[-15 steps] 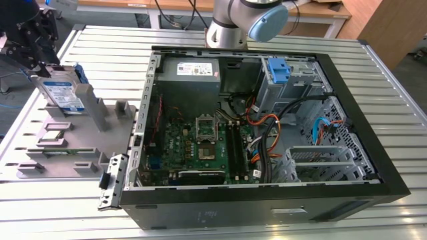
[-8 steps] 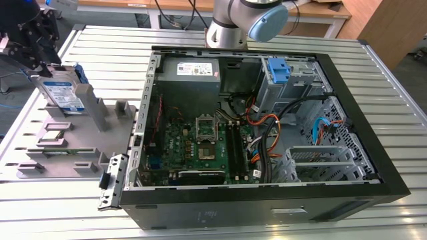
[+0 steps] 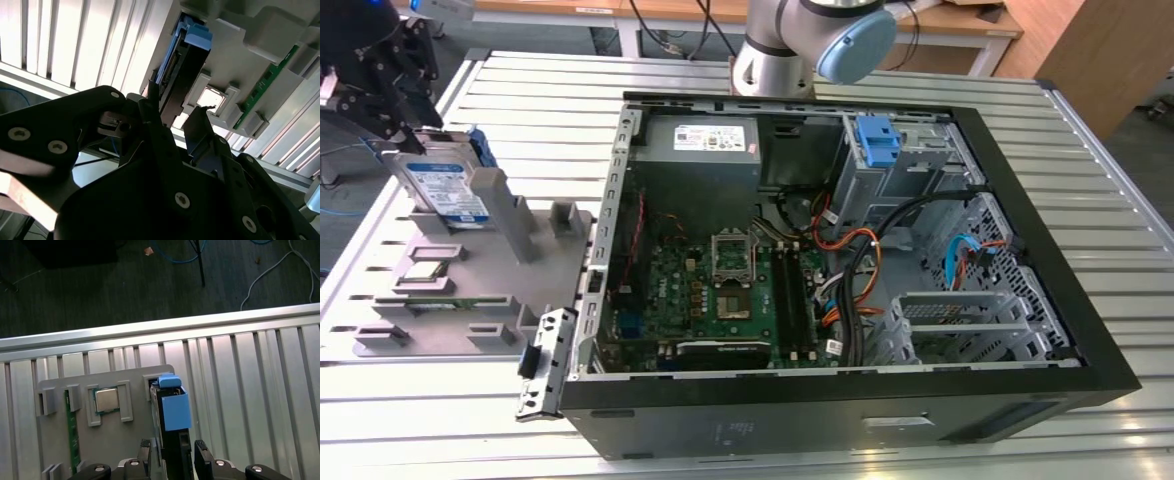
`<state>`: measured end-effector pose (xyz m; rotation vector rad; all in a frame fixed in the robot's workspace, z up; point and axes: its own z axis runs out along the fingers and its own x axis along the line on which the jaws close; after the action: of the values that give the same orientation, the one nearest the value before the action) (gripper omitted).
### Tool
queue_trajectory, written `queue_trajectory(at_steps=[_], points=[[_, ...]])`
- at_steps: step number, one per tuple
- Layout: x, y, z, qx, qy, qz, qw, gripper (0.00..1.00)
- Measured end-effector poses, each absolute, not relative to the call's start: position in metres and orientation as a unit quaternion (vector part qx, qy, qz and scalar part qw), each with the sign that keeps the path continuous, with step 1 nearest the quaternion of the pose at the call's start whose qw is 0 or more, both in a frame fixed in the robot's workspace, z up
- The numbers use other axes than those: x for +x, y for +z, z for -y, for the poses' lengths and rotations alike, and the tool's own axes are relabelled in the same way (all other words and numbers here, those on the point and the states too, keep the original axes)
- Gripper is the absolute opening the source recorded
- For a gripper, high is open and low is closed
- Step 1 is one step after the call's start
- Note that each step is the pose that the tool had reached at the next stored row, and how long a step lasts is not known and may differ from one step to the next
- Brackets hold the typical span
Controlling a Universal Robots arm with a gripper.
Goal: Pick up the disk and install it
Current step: 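Pick up the disk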
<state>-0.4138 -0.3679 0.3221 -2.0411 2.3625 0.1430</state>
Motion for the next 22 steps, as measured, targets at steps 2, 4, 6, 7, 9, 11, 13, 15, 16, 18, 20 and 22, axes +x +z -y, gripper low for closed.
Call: queue_trajectory(at_steps=[2, 4, 6, 7, 9, 11, 13, 15, 16, 18, 20, 22], points=[[-0.4142, 0.3218, 0.3679, -0.653, 0.046, -0.756, 0.009, 0.47], [-0.4143, 0.3214, 0.3679, -0.654, 0.046, -0.755, 0.01, 0.47], [-0.4144, 0.3211, 0.3679, -0.654, 0.047, -0.755, 0.012, 0.47], [-0.4144, 0.3209, 0.3678, -0.655, 0.047, -0.754, 0.013, 0.47], [-0.4144, 0.3203, 0.3679, -0.656, 0.046, -0.753, 0.015, 0.47], [-0.4145, 0.3197, 0.3679, -0.659, 0.046, -0.751, 0.015, 0.47], [-0.4145, 0.3191, 0.3679, -0.663, 0.046, -0.747, 0.016, 0.47], [-0.4145, 0.3187, 0.3679, -0.668, 0.046, -0.742, 0.016, 0.47], [-0.4145, 0.3185, 0.3679, -0.671, 0.046, -0.74, 0.016, 0.47], [-0.4145, 0.3182, 0.3679, -0.678, 0.046, -0.734, 0.015, 0.47], [-0.4146, 0.3181, 0.3679, -0.683, 0.046, -0.729, 0.015, 0.47], [-0.4145, 0.3178, 0.3679, -0.685, 0.046, -0.727, 0.015, 0.47]])
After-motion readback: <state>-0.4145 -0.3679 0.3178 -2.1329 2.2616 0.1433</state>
